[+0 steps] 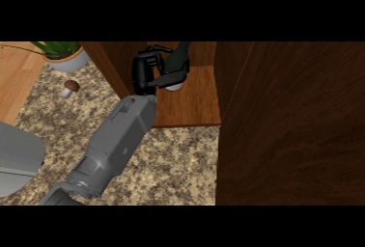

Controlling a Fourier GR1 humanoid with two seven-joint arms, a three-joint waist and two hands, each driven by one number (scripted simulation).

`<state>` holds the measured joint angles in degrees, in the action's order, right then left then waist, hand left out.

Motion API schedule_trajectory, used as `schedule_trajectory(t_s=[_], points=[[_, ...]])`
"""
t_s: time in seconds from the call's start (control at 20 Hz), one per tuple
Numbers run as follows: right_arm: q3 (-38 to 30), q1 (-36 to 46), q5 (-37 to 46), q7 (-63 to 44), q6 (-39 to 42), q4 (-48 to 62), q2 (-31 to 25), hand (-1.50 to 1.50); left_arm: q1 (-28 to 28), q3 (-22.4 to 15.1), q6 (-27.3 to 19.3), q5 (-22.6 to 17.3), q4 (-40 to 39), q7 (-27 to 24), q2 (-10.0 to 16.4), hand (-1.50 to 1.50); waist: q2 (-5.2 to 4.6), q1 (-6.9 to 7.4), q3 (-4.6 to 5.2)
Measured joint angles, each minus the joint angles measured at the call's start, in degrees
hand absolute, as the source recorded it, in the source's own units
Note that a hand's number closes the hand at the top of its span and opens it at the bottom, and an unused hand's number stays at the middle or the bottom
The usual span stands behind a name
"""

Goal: Pick up the wine, place it into the cabinet and close the cabinet

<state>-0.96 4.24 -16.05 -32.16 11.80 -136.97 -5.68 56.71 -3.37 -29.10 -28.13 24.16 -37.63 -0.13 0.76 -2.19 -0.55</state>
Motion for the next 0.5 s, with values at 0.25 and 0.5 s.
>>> schedule_trajectory(t_s=[0.25, 0.5], points=[[1.05, -0.42, -0.02, 0.17, -0.18, -0.04, 0.53, -1.5, 0.17, 0.58, 0.83, -1.15, -0.75, -0.94, 0.02, 1.5, 0.26, -0.25, -0.16], [2.22, -0.1, 0.14, 0.31, -0.45, 0.0, 0.78, -1.5, 0.31, 0.89, 1.08, -1.25, -1.48, -2.16, 0.04, 1.5, 0.45, -0.38, -0.3]])
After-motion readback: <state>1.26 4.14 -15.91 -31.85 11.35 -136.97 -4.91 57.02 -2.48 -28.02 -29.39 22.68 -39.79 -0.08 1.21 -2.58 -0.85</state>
